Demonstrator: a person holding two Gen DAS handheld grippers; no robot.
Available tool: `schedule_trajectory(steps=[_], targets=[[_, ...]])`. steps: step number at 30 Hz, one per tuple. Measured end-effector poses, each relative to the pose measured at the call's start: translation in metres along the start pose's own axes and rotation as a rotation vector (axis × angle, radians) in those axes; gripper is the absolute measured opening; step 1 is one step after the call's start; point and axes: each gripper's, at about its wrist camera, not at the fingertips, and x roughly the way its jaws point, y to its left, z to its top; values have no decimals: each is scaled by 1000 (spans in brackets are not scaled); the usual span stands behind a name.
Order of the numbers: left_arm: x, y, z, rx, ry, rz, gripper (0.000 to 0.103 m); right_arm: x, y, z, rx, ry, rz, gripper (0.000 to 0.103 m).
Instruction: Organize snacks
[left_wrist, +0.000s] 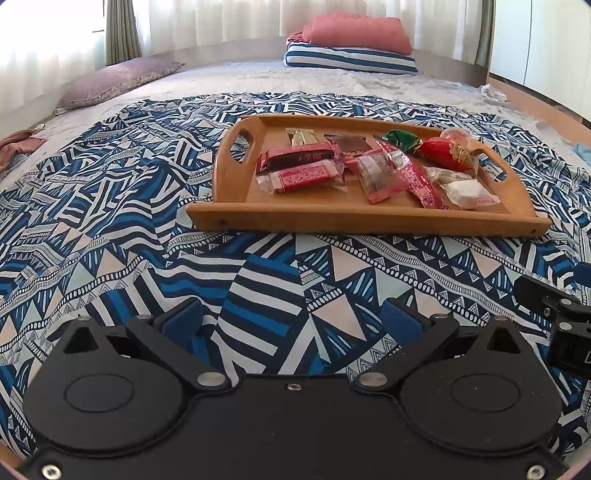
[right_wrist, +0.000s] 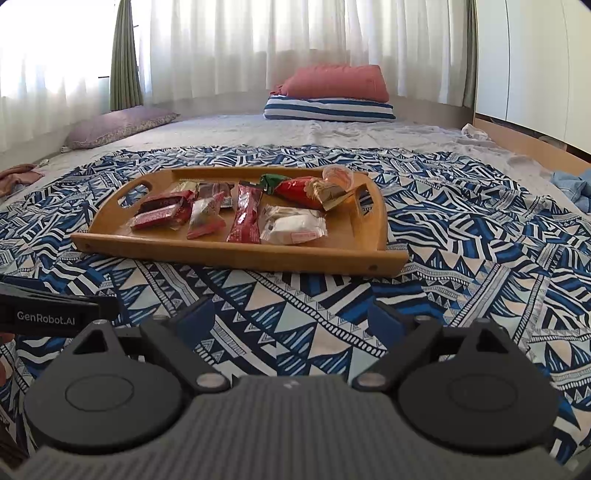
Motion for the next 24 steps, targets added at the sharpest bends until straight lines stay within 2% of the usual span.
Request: schedule_trajectory(steps=[24], targets=[[12,3,-9,1,-7,4,103,31,0,-12,-3,96,-24,103]])
